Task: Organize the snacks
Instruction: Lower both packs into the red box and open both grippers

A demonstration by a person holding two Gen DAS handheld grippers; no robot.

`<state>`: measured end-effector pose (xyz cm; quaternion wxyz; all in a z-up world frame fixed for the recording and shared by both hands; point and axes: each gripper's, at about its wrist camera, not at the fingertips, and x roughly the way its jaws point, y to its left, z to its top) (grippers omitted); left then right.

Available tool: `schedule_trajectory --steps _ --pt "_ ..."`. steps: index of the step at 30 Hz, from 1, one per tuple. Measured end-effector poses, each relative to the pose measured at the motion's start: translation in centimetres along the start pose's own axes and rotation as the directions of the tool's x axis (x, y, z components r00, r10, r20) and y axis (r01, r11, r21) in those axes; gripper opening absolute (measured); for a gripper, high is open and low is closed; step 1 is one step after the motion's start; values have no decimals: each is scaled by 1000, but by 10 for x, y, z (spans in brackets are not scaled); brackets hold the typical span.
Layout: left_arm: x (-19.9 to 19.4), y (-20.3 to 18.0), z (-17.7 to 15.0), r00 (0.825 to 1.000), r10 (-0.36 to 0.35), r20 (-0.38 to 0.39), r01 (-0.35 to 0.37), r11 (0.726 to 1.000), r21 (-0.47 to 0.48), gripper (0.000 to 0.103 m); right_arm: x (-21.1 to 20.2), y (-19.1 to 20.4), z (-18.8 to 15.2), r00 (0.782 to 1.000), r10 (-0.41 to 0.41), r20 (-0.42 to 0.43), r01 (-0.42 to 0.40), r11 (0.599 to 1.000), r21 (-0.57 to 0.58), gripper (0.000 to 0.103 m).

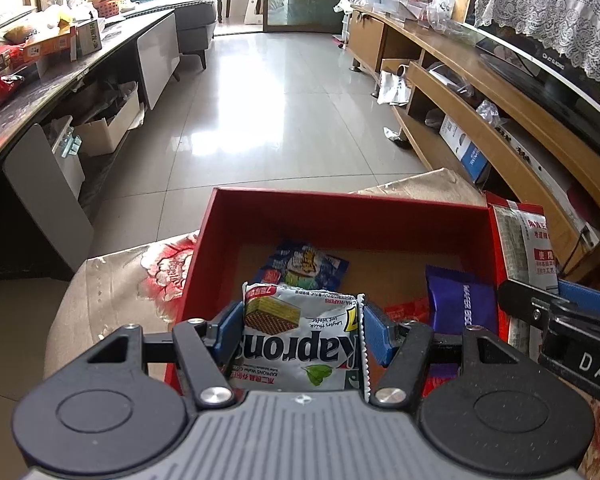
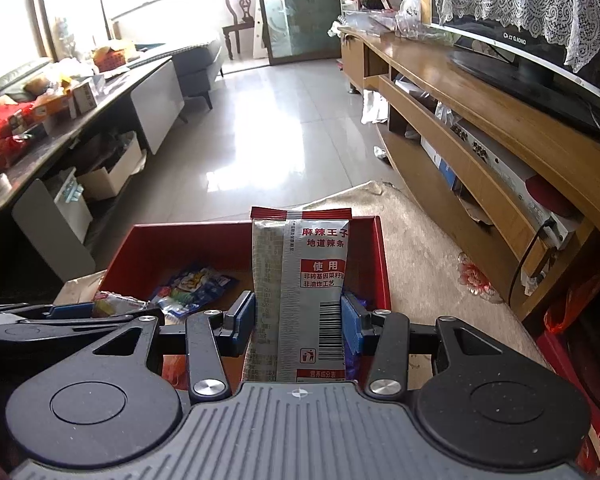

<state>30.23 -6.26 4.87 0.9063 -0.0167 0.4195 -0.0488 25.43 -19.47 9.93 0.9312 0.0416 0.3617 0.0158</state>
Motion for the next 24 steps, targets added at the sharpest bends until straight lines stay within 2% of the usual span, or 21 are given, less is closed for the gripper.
schedule_trajectory --steps 10,24 --pt "17 -1 9 1000 16 -8 -16 1000 -12 60 16 1 6 1000 -2 -14 1 1000 -8 53" --pt "38 -5 10 998 47 -39 -47 999 -1 60 45 7 4 997 -5 -77 2 999 -32 53"
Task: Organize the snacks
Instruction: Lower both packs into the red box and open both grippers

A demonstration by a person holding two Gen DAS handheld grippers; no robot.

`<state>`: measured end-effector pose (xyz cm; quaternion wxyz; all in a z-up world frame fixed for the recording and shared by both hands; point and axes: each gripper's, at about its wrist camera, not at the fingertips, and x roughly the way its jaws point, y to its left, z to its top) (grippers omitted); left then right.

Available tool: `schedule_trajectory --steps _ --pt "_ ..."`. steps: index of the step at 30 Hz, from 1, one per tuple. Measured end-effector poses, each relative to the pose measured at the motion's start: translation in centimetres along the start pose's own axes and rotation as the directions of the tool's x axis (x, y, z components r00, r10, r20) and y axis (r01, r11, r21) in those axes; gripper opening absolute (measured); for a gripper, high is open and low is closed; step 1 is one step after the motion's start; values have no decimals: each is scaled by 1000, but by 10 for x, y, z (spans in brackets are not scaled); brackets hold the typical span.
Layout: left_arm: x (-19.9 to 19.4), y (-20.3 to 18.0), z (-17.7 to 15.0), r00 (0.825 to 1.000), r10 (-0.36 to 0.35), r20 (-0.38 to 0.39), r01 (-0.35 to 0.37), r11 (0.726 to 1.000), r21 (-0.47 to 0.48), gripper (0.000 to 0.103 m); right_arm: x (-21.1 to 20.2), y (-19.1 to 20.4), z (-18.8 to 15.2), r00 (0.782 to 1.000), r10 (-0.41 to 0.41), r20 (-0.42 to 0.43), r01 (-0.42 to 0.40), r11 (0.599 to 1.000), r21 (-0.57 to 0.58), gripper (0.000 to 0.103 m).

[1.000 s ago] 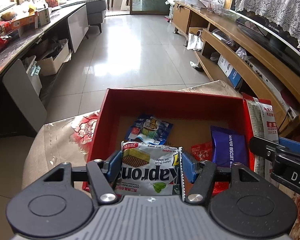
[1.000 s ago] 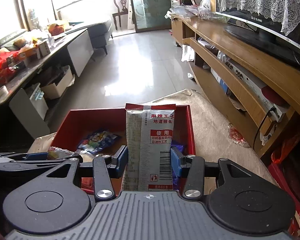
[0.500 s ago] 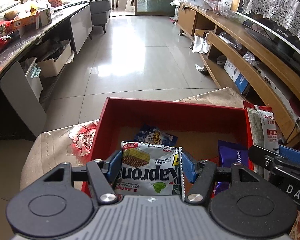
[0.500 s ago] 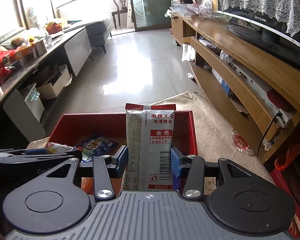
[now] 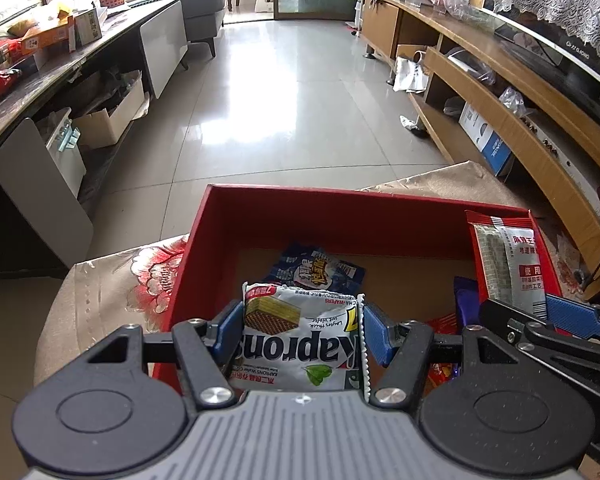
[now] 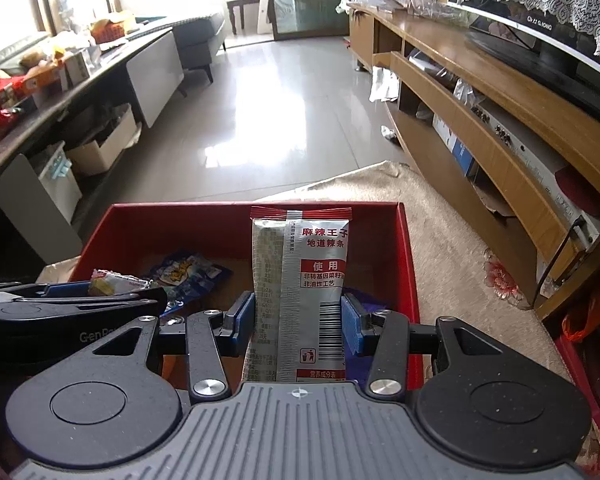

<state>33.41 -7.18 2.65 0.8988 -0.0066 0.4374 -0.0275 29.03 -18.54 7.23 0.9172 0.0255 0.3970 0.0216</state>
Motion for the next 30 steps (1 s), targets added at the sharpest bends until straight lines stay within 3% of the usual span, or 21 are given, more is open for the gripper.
schedule_trajectory --steps 19,30 --pt "11 0 -3 999 16 -28 -16 1000 -1 61 14 3 -4 999 3 -40 -3 1000 -6 54" --pt "4 1 -1 1000 15 -15 -15 1000 -7 65 10 1 -3 1000 -7 -25 7 1000 1 61"
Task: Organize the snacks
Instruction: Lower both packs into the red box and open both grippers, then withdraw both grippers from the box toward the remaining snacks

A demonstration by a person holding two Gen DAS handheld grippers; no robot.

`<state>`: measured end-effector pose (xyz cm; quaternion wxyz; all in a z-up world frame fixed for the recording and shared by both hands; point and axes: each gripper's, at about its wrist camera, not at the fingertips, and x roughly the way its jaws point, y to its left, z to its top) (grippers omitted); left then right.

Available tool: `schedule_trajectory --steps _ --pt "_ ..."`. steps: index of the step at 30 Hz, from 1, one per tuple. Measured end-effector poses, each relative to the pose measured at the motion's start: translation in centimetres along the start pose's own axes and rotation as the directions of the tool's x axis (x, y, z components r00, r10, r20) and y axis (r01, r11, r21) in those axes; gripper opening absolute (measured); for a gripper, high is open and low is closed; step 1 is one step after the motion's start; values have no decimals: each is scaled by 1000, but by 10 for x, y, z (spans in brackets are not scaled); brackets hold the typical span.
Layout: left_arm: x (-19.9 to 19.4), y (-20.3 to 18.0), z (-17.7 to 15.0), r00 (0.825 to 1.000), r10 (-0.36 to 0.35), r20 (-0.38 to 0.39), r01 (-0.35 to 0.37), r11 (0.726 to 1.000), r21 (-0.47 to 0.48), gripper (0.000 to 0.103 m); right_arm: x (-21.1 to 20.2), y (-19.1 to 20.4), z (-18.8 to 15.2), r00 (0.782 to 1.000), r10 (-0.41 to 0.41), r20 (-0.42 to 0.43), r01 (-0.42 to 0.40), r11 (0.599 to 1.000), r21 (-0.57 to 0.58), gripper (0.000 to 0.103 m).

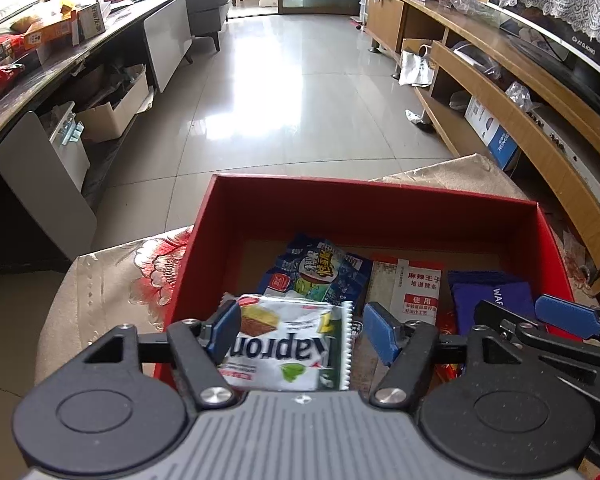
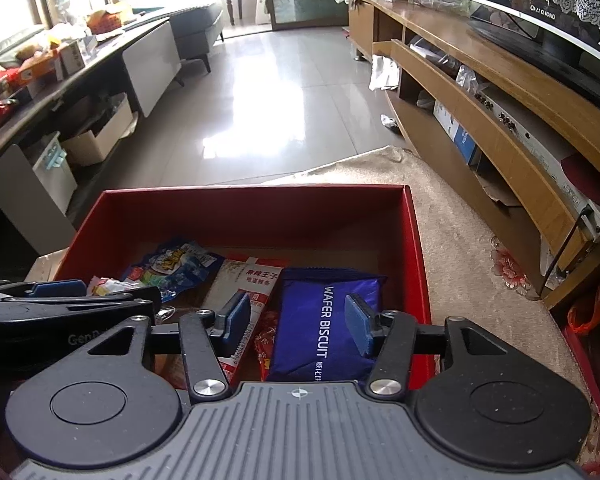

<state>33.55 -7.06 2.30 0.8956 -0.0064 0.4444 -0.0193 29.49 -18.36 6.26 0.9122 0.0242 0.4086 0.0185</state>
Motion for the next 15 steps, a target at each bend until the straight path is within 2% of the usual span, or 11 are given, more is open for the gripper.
schedule_trajectory --steps 15 --pt "-17 1 -2 1000 -23 16 23 999 -32 68 -17 -5 1 999 -17 39 16 1000 24 68"
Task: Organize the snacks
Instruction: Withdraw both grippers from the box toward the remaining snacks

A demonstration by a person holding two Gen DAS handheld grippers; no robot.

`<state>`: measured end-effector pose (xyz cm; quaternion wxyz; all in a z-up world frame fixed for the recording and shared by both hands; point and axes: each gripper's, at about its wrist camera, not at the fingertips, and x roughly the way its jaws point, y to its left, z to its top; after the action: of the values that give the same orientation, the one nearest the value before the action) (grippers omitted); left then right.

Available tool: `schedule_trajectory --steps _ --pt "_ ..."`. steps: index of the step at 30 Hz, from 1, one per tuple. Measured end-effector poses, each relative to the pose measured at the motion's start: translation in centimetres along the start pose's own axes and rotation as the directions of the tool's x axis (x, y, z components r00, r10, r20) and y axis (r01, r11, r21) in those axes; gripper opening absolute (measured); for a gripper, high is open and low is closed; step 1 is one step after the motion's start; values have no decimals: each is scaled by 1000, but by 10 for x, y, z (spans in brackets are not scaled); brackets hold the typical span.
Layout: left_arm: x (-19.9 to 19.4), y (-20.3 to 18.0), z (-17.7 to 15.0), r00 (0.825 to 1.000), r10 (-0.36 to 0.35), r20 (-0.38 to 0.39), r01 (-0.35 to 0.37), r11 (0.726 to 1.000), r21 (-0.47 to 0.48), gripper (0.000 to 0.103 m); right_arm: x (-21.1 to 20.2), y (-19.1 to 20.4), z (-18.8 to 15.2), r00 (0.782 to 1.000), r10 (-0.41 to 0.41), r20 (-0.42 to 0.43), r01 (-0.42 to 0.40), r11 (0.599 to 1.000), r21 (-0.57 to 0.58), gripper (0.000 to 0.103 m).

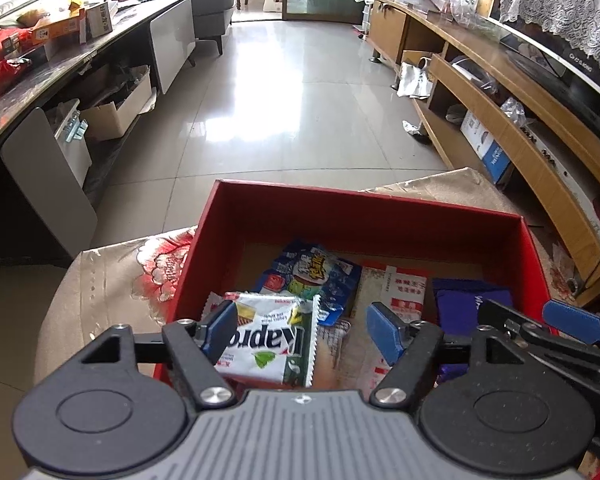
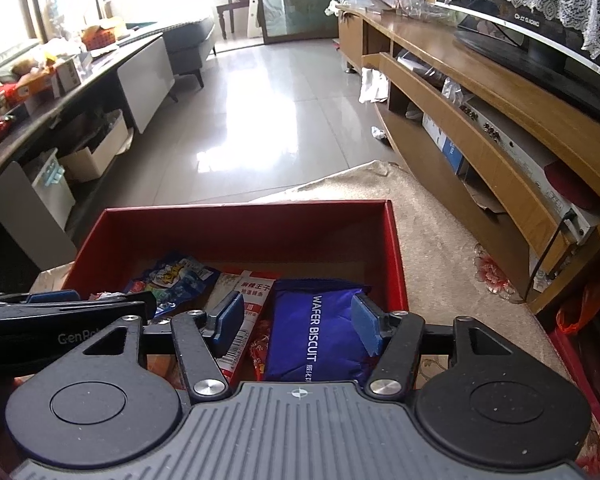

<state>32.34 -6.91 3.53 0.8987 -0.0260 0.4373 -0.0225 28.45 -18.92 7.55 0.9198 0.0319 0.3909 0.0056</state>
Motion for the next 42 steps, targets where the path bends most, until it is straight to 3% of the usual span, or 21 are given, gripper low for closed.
schedule_trajectory --steps 17,26,31,37,42 --pt "-35 2 -25 999 -38 25 38 999 6 73 -41 -9 -25 999 -25 26 25 1000 12 76" --pt "-48 10 -52 998 -66 -19 66 998 -1 73 -58 -11 -42 1000 -27 10 27 999 30 77" --pt "-48 4 -76 996 -69 -64 72 996 57 73 -72 -14 -59 1000 -28 -9 28 999 27 80" --pt "-31 -6 -96 968 -177 -181 198 974 110 73 -86 -27 -78 999 -17 -35 19 998 57 81" --pt "-14 -18 -106 943 -227 -242 280 935 215 73 -91 -32 -92 998 12 -69 -8 998 55 81"
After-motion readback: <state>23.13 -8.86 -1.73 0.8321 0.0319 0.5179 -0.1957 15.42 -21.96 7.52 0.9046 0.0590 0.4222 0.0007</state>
